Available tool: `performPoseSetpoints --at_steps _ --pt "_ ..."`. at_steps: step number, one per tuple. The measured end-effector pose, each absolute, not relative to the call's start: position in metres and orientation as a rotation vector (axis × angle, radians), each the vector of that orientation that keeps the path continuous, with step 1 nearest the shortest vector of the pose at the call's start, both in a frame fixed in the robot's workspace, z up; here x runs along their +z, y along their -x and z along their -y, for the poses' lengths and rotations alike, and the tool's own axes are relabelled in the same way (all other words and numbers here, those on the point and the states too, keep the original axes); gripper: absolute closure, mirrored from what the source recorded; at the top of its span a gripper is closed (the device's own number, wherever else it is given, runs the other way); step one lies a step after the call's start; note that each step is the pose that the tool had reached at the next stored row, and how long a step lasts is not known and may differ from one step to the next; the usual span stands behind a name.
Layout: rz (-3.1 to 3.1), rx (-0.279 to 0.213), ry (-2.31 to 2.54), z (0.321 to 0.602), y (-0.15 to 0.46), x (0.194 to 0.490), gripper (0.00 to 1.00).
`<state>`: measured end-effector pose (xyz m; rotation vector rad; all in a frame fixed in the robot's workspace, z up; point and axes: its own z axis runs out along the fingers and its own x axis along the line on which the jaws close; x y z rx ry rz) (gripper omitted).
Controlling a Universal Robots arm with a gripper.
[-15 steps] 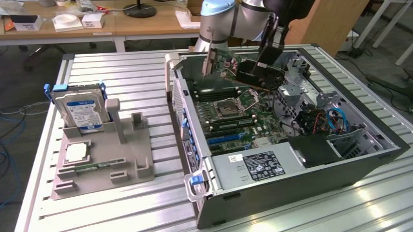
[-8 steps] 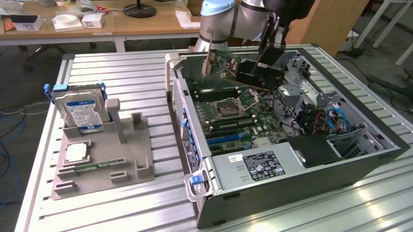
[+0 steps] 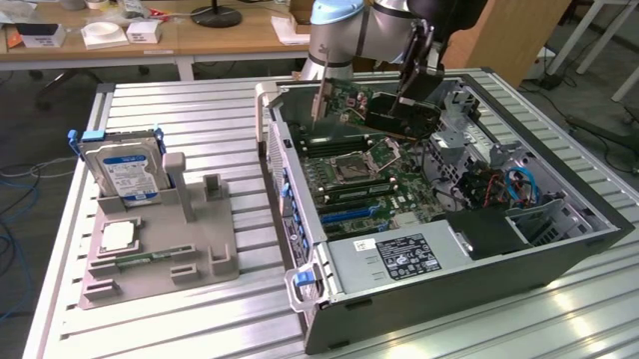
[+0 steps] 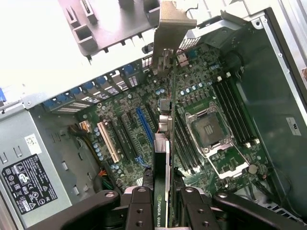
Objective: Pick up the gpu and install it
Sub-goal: 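Insert the gpu into the slot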
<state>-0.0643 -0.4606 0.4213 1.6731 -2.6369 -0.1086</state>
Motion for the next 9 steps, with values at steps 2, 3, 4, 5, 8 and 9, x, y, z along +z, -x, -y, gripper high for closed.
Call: performPoseSetpoints --at_steps 2,3,4,5,8,9 --pt "2.629 -0.108 -1.685 0.4607 0.0643 0.4213 0.74" --pt "2.625 -0.108 -1.691 0.4608 0.0643 0.4213 0.74" --pt "2.621 -0.108 -1.697 0.4608 0.0643 0.4213 0.74" --pt "2.616 -0.108 -1.704 0.4609 0.0643 0.4213 0.74" --pt "2.604 -0.108 -1.722 0.4610 0.0642 0.4213 0.74" --pt "2.599 -0.108 -1.728 0.4610 0.0643 0.4213 0.74"
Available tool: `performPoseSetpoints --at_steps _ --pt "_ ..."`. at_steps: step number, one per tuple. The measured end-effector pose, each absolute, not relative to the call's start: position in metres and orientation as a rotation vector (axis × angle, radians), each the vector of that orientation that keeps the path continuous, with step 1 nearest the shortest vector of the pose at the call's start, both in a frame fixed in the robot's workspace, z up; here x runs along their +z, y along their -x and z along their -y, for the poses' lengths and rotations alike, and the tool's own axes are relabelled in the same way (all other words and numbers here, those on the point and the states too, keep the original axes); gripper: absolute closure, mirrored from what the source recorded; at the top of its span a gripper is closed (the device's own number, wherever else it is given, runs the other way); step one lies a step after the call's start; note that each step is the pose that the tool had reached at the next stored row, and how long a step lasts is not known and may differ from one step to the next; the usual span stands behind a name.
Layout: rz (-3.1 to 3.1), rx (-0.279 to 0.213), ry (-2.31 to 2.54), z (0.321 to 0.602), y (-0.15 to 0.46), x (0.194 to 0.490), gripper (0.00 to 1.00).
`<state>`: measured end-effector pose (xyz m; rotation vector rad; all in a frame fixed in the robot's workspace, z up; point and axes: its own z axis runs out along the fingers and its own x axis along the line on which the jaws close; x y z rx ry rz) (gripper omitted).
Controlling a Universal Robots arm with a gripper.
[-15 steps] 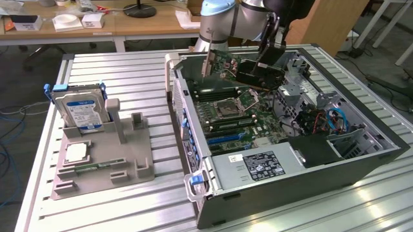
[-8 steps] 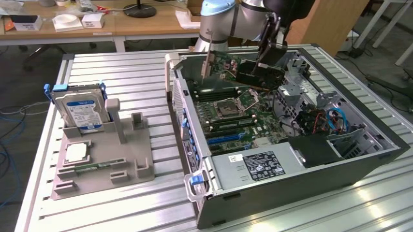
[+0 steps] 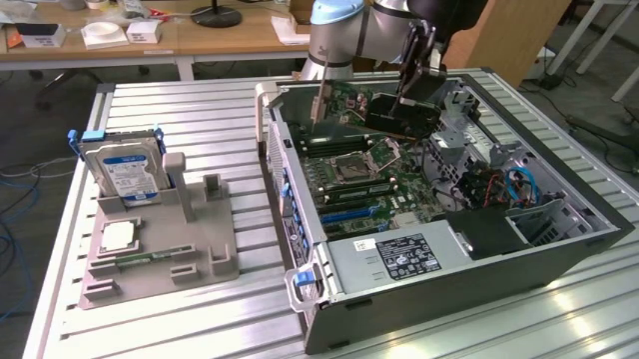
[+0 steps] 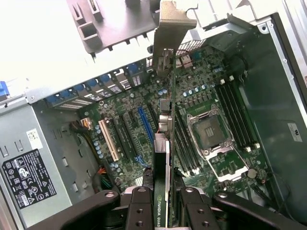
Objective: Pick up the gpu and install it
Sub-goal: 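Insert the gpu into the slot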
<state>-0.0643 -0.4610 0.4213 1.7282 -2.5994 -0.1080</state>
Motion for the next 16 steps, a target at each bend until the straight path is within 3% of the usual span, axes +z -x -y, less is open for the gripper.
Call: performPoseSetpoints --at_steps 16 --pt "2.538 -0.107 -1.814 0.4622 0.0643 0.4212 0.74"
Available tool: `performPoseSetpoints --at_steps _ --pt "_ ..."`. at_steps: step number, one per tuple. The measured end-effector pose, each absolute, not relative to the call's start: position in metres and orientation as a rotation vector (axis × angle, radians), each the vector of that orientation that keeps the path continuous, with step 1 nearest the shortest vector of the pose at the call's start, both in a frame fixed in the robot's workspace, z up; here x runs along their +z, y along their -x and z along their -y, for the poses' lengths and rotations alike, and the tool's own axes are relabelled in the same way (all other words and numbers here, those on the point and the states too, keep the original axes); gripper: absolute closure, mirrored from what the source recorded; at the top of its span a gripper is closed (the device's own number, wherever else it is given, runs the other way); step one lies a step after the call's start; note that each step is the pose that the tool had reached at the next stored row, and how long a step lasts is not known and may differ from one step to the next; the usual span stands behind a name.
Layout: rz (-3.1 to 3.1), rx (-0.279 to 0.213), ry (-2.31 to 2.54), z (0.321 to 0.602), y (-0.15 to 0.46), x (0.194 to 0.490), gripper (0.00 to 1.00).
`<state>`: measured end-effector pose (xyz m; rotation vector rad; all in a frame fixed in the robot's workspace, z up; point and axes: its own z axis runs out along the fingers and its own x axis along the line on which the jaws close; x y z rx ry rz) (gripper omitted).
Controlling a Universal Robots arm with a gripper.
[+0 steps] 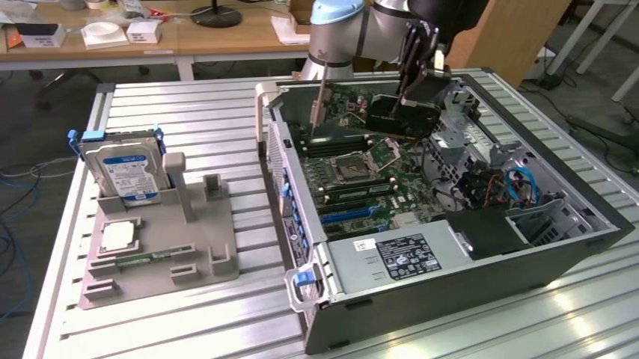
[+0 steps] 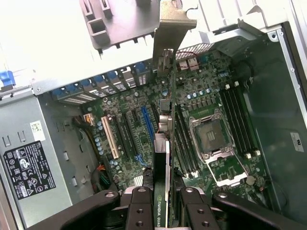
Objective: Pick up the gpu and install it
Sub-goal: 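Insert the gpu into the slot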
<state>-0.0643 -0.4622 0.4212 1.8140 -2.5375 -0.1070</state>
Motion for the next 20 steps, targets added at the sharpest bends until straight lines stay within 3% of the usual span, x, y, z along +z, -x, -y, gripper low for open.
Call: performPoseSetpoints --at_steps 20 --pt "2.460 -0.106 -1.913 0.4633 0.0643 0.4212 0.74"
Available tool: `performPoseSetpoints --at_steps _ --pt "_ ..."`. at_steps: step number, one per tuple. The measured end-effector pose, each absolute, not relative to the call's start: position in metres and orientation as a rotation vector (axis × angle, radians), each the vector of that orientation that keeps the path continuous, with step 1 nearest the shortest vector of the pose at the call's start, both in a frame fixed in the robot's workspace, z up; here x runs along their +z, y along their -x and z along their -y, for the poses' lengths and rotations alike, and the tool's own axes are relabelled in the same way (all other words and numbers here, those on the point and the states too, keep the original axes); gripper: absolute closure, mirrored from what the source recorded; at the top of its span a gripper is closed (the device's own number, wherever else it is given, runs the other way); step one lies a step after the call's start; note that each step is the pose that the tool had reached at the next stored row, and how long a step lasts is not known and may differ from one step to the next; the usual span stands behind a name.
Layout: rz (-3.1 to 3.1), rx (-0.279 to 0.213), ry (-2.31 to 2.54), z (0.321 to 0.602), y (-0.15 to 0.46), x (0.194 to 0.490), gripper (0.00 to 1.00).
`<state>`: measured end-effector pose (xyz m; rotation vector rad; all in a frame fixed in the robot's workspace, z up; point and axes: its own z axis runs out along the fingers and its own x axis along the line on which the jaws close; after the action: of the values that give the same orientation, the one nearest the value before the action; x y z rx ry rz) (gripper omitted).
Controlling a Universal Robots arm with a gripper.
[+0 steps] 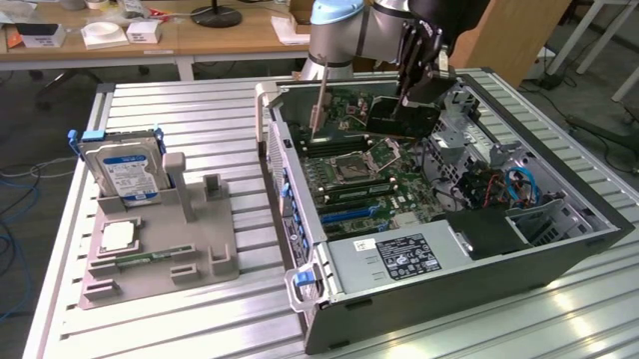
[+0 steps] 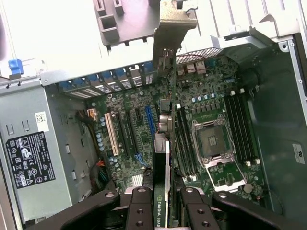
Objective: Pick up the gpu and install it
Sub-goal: 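Insert the gpu into the slot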
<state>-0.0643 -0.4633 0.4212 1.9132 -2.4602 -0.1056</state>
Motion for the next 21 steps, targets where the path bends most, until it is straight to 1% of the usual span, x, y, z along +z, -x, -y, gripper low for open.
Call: performPoseSetpoints --at_steps 21 --pt "2.371 -0.104 -2.018 0.4643 0.0643 0.4213 0.74"
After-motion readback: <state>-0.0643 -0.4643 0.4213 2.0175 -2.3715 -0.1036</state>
